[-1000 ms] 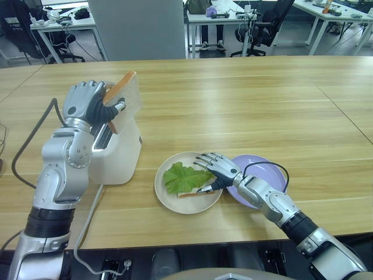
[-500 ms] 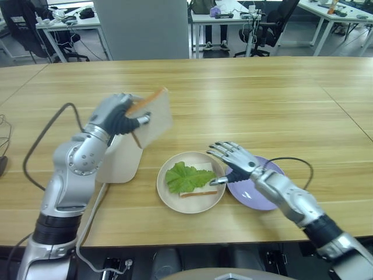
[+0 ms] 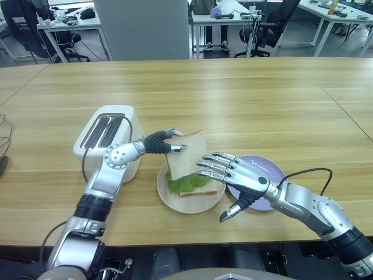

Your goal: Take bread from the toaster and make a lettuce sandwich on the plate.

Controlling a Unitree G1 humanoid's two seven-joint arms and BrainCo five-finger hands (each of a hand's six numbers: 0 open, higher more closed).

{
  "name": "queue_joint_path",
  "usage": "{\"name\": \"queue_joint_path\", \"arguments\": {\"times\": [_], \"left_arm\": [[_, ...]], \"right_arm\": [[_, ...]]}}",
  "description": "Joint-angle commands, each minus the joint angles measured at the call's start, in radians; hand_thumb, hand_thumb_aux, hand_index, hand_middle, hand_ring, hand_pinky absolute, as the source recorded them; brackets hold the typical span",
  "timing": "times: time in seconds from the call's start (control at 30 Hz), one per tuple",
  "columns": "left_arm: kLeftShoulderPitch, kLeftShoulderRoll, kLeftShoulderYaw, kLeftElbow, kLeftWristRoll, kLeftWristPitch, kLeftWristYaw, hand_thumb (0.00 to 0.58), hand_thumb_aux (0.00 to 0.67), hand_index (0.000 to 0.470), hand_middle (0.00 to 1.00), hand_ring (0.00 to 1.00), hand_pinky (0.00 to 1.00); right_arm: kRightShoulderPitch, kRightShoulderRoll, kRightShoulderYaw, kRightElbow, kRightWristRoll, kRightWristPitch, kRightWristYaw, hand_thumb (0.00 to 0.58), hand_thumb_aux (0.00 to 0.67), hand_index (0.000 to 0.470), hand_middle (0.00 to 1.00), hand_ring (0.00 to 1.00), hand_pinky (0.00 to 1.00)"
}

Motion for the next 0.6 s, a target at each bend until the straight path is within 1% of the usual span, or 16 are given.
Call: {"name": "queue_joint_path", "arguments": {"times": [0.03, 0.13, 0.4, 0.5, 0.6], "left_arm": [[-0.04, -0.031, -0.039, 0.145, -0.033, -0.042, -0.086, 0.58, 0.67, 0.46, 1.0, 1.0, 1.0], [-0.061, -0.056, -0.051, 0.243, -0.042, -0.065, -0.129, 0.58, 0.67, 0.46, 1.0, 1.0, 1.0], [-0.124, -0.092, -0.063, 0.48, -0.02, -0.115, -0.168, 0.58, 0.67, 0.46, 1.0, 1.0, 1.0], [-0.15, -0.103, -0.07, 0.556, 0.002, -0.143, -0.151, 0.58, 0.67, 0.46, 1.0, 1.0, 1.0], [-0.182, -0.111, -0.081, 0.629, 0.044, -0.186, -0.105, 0.58, 0.67, 0.46, 1.0, 1.0, 1.0]], "right_arm": [[-0.008, 0.029, 0.027, 0.02, -0.021, -0.017, 0.038, 0.027, 0.016, 0.011, 0.0, 0.0, 0.0], [-0.02, 0.053, 0.043, 0.041, -0.028, -0.02, 0.067, 0.0, 0.0, 0.0, 0.0, 0.0, 0.0], [-0.053, 0.089, 0.078, 0.135, -0.047, -0.008, 0.13, 0.0, 0.0, 0.0, 0.0, 0.0, 0.0], [-0.067, 0.098, 0.093, 0.193, -0.053, 0.002, 0.149, 0.0, 0.0, 0.0, 0.0, 0.0, 0.0], [-0.08, 0.109, 0.121, 0.268, -0.047, 0.017, 0.203, 0.0, 0.0, 0.0, 0.0, 0.0, 0.0]]}}
